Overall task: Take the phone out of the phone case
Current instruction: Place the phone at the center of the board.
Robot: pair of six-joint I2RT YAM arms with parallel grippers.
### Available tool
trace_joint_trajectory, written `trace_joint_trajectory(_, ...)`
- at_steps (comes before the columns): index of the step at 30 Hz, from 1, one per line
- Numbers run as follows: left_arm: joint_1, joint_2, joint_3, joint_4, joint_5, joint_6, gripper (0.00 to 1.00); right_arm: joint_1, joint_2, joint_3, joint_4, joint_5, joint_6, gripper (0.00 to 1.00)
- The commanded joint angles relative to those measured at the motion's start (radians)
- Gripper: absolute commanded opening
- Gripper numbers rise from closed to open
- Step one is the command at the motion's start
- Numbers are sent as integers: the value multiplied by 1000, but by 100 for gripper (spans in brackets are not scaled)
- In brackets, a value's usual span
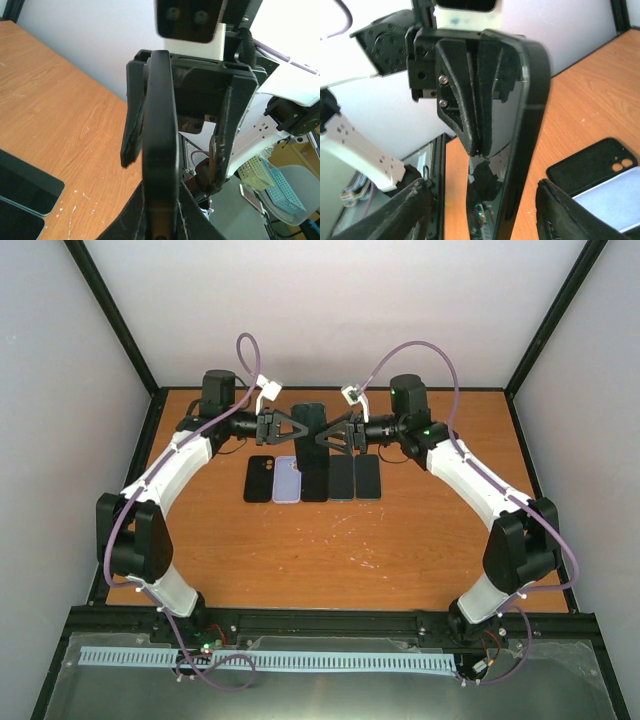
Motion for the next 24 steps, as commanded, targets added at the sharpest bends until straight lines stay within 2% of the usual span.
trace_joint_trajectory(1, -21, -34, 58, 68, 15, 6, 1, 0, -5, -35, 87, -75, 85, 50)
trace_joint_trajectory(10, -24, -25, 57, 122, -26, -34, 1, 1, -13, -81, 145, -104, 144, 13)
trace_joint_trajectory(12, -26, -19, 56, 129, -34, -40, 3, 1, -13, -77, 142, -106, 149, 4)
trace_joint_trajectory(13, -27, -17, 57, 127, -39, -41, 8, -1, -15, -75, 137, -103, 146, 3)
trace_joint_trajectory(16, -27, -17, 58, 93, -84, -21, 34, -18, -22, -77, 107, -96, 127, 3)
trace_joint_trajectory(17, -26, -17, 62, 51, -110, -2, 49, -29, -25, -77, 88, -95, 114, 3)
trace_joint_trajectory(20, -13, -19, 75, -22, -183, 58, 78, -85, -30, -78, -12, -83, 48, 3)
trace_joint_trajectory(23, 8, -29, 74, -68, -259, 102, 99, -155, -31, -79, -159, -70, -68, 3)
trace_joint_trajectory(24, 14, -33, 71, -78, -285, 115, 100, -181, -29, -80, -213, -63, -114, 3)
